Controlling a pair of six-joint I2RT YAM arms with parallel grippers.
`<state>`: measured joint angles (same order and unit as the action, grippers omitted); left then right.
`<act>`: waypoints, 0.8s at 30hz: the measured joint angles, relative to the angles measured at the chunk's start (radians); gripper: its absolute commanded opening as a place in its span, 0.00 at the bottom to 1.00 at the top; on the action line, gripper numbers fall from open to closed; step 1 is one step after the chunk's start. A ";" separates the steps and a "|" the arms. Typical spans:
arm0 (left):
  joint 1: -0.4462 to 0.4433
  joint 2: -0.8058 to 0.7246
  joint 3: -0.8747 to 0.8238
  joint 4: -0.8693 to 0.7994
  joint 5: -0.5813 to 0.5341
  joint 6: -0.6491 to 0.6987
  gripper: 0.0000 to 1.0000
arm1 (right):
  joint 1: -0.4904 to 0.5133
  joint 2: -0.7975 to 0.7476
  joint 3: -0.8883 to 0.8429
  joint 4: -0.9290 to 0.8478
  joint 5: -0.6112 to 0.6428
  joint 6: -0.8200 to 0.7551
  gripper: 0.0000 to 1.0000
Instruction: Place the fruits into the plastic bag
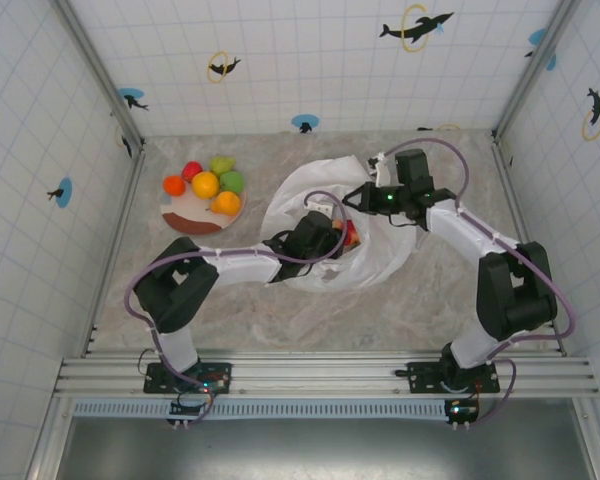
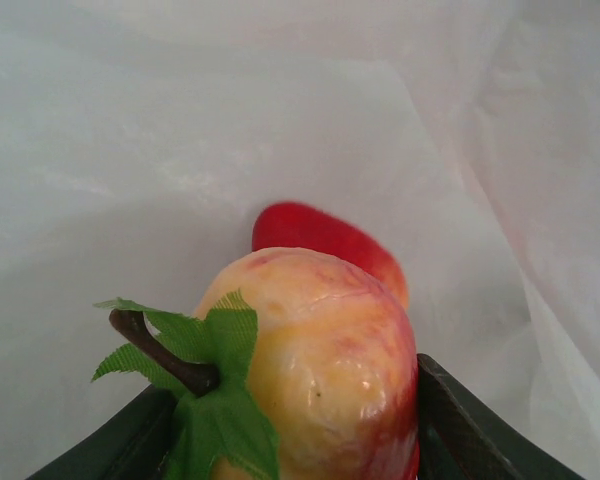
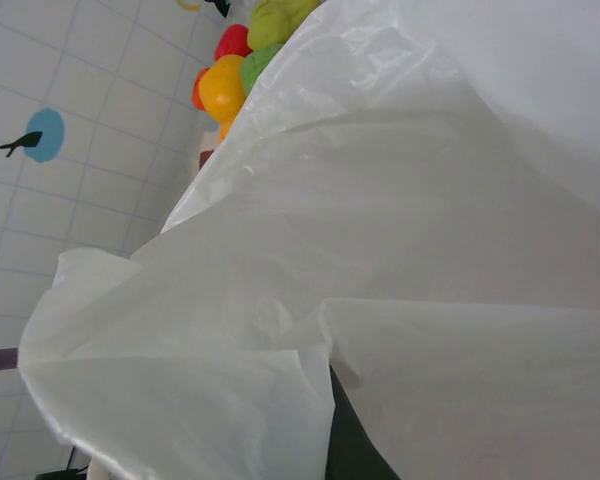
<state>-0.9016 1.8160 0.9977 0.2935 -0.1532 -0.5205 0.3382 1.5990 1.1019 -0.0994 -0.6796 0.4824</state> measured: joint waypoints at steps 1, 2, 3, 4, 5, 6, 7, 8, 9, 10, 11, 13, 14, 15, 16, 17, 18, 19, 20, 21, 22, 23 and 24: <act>0.000 0.005 0.000 0.014 -0.011 0.000 0.48 | 0.000 -0.003 -0.006 0.006 -0.003 0.007 0.00; 0.000 0.008 0.001 0.026 -0.024 0.000 0.48 | 0.000 -0.005 -0.011 0.011 -0.006 0.014 0.00; 0.000 0.010 0.001 0.035 -0.034 0.001 0.48 | 0.000 -0.005 -0.018 0.017 -0.008 0.017 0.00; 0.000 0.013 0.001 0.046 -0.044 0.001 0.47 | -0.002 -0.005 -0.025 0.021 -0.010 0.021 0.00; 0.000 0.016 0.001 0.055 -0.054 0.001 0.47 | -0.002 -0.005 -0.031 0.021 -0.013 0.024 0.00; 0.000 0.019 0.001 0.065 -0.062 0.001 0.47 | -0.002 -0.005 -0.037 0.021 -0.016 0.027 0.00; 0.002 0.023 0.001 0.077 -0.070 0.001 0.48 | -0.003 -0.005 -0.041 0.021 -0.020 0.030 0.00; 0.004 0.029 0.001 0.089 -0.073 0.001 0.47 | -0.004 -0.005 -0.042 0.021 -0.023 0.031 0.00; 0.007 0.034 0.001 0.099 -0.074 0.000 0.48 | -0.005 -0.005 -0.043 0.021 -0.024 0.033 0.00; 0.012 0.040 0.001 0.112 -0.075 0.000 0.48 | -0.005 -0.005 -0.043 0.022 -0.027 0.034 0.00; 0.017 0.048 0.001 0.125 -0.077 0.000 0.49 | -0.005 -0.005 -0.043 0.024 -0.029 0.037 0.00; 0.027 0.064 0.001 0.151 -0.077 0.000 0.51 | -0.005 -0.005 -0.043 0.031 -0.034 0.045 0.00; 0.031 0.075 0.003 0.165 -0.077 0.000 0.51 | -0.005 -0.005 -0.045 0.042 -0.039 0.053 0.00; 0.032 0.085 0.006 0.175 -0.077 0.000 0.51 | -0.005 -0.005 -0.049 0.052 -0.044 0.061 0.00; 0.034 0.101 0.011 0.188 -0.076 -0.003 0.52 | -0.005 -0.005 -0.055 0.068 -0.050 0.071 0.00; 0.034 0.120 0.021 0.196 -0.076 -0.010 0.53 | -0.005 -0.005 -0.059 0.077 -0.053 0.079 0.00; 0.034 0.133 0.027 0.202 -0.073 -0.016 0.55 | -0.004 -0.005 -0.063 0.084 -0.055 0.086 0.00; 0.034 0.148 0.032 0.211 -0.070 -0.030 0.57 | -0.004 -0.005 -0.066 0.090 -0.058 0.094 0.00; 0.034 0.159 0.035 0.219 -0.065 -0.042 0.59 | -0.003 -0.005 -0.069 0.095 -0.059 0.100 0.00; 0.034 0.166 0.035 0.226 -0.063 -0.057 0.61 | -0.004 -0.005 -0.070 0.100 -0.059 0.103 0.00; 0.034 0.172 0.035 0.233 -0.058 -0.067 0.64 | -0.004 -0.005 -0.071 0.104 -0.059 0.106 0.00; 0.034 0.176 0.035 0.239 -0.052 -0.079 0.67 | -0.004 -0.005 -0.071 0.108 -0.059 0.109 0.00; 0.034 0.176 0.035 0.242 -0.049 -0.087 0.70 | -0.004 -0.005 -0.071 0.110 -0.059 0.109 0.00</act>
<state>-0.8677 1.9919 1.0328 0.5358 -0.2020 -0.6071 0.3344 1.5936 1.0306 0.0109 -0.7383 0.5915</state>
